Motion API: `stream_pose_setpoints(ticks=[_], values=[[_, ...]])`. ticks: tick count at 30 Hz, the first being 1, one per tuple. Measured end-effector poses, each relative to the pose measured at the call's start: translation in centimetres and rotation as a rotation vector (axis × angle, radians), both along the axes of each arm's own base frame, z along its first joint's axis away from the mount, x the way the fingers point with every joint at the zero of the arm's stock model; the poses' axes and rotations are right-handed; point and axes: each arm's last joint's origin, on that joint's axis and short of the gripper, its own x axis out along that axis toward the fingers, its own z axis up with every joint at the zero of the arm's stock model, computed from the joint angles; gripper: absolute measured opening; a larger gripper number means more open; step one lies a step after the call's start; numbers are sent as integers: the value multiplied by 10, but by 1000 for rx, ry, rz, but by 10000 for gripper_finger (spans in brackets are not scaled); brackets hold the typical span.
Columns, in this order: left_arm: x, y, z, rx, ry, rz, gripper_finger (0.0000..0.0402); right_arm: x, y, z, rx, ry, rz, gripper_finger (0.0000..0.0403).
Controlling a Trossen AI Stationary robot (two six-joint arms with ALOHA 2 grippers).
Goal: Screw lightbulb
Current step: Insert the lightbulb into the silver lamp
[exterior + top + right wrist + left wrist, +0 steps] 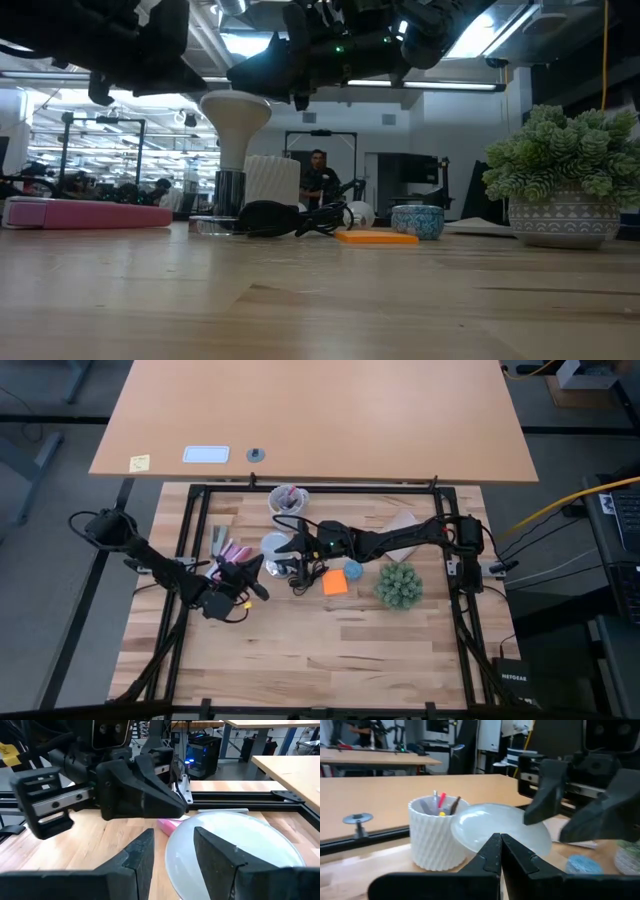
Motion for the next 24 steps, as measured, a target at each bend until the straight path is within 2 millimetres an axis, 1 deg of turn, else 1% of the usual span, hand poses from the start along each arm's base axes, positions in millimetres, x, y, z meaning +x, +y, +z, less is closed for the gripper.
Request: stream_pose_setpoints(ticks=[5, 8, 11, 15, 18, 24], values=[[-1, 2, -1, 21, 7, 43, 0, 0, 0, 0, 1, 1, 0, 143], [-2, -4, 2, 20, 4, 18, 0, 0, 0, 0, 1, 2, 0, 143], [-5, -12, 5, 30, 24, -43, 0, 0, 0, 0, 3, 3, 0, 143], [-5, -20, 5, -3, 29, -192, 0, 0, 0, 0, 3, 4, 0, 143], [0, -18, 2, -53, 29, -278, 0, 0, 0, 0, 3, 4, 0, 143], [10, -2, -3, -80, 39, -250, 0, 0, 0, -1, 3, 5, 0, 143]])
